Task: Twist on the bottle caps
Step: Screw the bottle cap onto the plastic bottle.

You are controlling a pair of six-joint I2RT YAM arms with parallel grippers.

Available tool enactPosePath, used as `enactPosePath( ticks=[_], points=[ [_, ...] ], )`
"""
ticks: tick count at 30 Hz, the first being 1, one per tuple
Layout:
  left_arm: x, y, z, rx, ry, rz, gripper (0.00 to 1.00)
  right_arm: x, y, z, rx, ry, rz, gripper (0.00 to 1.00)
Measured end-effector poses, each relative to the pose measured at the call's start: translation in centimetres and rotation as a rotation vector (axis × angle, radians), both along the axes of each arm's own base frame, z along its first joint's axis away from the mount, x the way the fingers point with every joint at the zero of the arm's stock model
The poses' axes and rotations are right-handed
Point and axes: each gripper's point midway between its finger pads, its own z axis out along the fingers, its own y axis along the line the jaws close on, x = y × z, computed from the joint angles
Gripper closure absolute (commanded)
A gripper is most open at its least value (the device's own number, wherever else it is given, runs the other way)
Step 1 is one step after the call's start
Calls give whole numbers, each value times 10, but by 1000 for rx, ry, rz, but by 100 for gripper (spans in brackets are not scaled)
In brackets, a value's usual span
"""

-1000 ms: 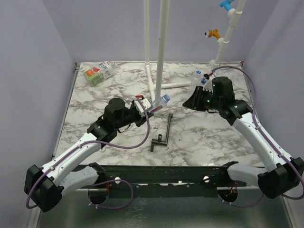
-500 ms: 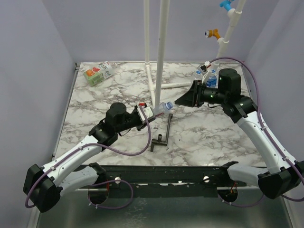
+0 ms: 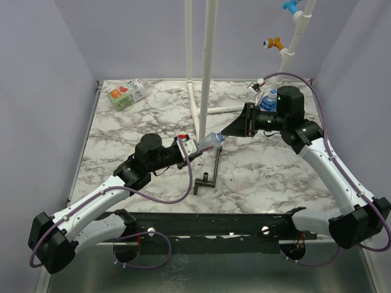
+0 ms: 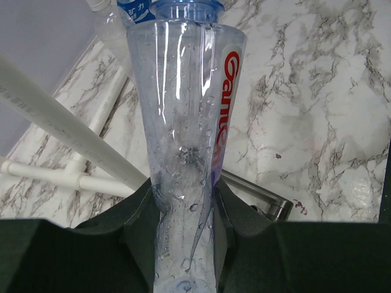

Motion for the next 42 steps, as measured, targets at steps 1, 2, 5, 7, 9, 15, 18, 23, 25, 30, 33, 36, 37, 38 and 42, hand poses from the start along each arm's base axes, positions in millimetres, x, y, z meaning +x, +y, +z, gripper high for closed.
enactPosePath(
  ticks=[1, 2, 5, 7, 9, 15, 18, 23, 25, 30, 33, 36, 37, 38, 42],
  points=[
    [0, 0, 0, -1, 2, 0, 92, 0, 0, -1, 0, 3, 2, 75],
    [0, 0, 1, -4, 1, 0, 92, -1, -1, -3, -1, 8, 3, 75],
    [-1, -1, 0, -4, 5, -1, 93, -2, -1, -3, -1, 10, 11, 75],
    [-2, -2, 0, -5, 8, -4, 93, -3, -1, -4, -4, 6, 17, 75],
    [-2, -2, -1, -3, 11, -4, 95, -4, -1, -5, -5, 6, 23, 75],
    [-1, -5, -4, -2, 21, -10, 99, -9, -2, -5, 5, 15, 58, 75],
    [-1, -7, -7, 3, 31, -14, 100, -10, -4, -9, 6, 23, 67, 75],
    [0, -9, -13, 11, 46, -18, 100, -10, -6, -13, -8, 22, 70, 75],
    [0, -11, -15, 14, 53, -24, 100, -10, -7, -15, -13, 23, 69, 75],
    [-2, -15, -22, 20, 82, -48, 100, -12, -9, -19, -28, 20, 76, 75],
    [-4, -19, -24, 25, 103, -68, 100, -13, -10, -20, -35, 7, 80, 75],
    [-6, -21, -27, 30, 123, -85, 100, -15, -12, -23, -50, 5, 87, 75],
    [-7, -22, -27, 31, 130, -91, 100, -16, -13, -24, -52, 4, 88, 75],
    [-7, -22, -28, 32, 133, -94, 100, -17, -13, -24, -56, 3, 91, 75],
    [-11, -23, -31, 37, 148, -110, 100, -22, -15, -27, -69, 5, 105, 75]
  ],
)
